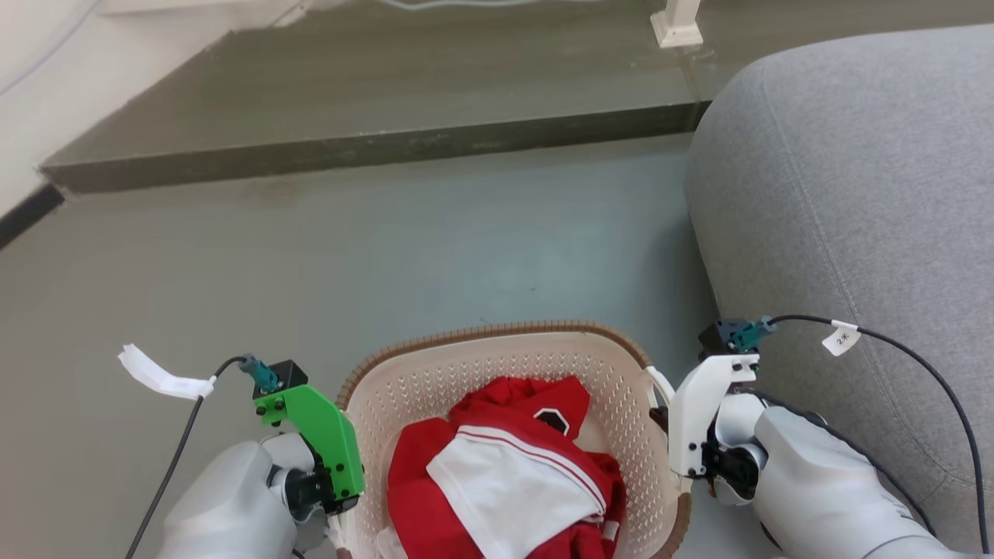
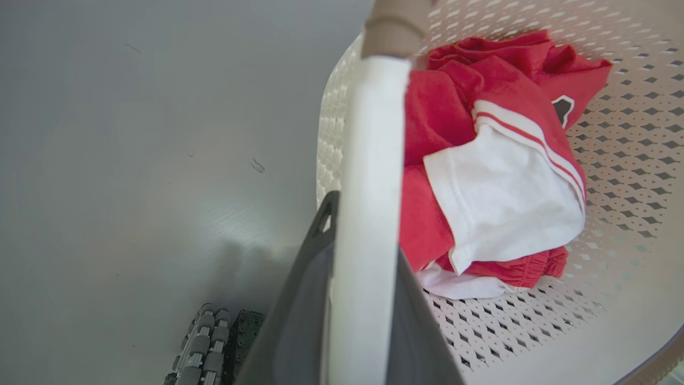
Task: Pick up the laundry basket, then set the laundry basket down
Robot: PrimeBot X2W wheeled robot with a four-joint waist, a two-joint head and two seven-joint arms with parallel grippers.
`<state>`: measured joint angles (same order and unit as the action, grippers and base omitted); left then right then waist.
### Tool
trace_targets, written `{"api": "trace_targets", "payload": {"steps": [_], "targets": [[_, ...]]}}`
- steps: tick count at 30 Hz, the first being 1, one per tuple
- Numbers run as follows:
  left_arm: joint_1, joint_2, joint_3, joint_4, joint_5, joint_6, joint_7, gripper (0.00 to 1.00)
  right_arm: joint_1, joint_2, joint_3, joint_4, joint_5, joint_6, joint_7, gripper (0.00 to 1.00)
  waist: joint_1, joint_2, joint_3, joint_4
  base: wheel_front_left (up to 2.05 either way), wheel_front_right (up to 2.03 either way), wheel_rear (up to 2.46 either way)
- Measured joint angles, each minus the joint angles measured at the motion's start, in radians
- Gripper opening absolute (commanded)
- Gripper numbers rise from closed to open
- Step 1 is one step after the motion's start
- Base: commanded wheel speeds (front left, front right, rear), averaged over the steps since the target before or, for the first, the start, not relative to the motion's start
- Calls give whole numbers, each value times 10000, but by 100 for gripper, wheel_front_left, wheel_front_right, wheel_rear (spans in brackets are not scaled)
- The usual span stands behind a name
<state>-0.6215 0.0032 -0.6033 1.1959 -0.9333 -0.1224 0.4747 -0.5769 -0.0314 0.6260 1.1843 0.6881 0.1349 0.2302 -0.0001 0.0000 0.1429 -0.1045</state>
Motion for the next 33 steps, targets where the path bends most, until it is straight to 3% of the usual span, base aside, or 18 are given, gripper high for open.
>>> {"api": "trace_targets", "payload": {"steps": [10,33], "targets": [[201,12,-73,134,-155,4,203,0,240,-4,134,-59,353,-2,349,0,0,0,-637,-90,0,0,0],[301,27,-125,207,-387,4,274,0,327,-6,305,-65,573,-2,437,0,0,0,-735,-66,0,0,0]]}}
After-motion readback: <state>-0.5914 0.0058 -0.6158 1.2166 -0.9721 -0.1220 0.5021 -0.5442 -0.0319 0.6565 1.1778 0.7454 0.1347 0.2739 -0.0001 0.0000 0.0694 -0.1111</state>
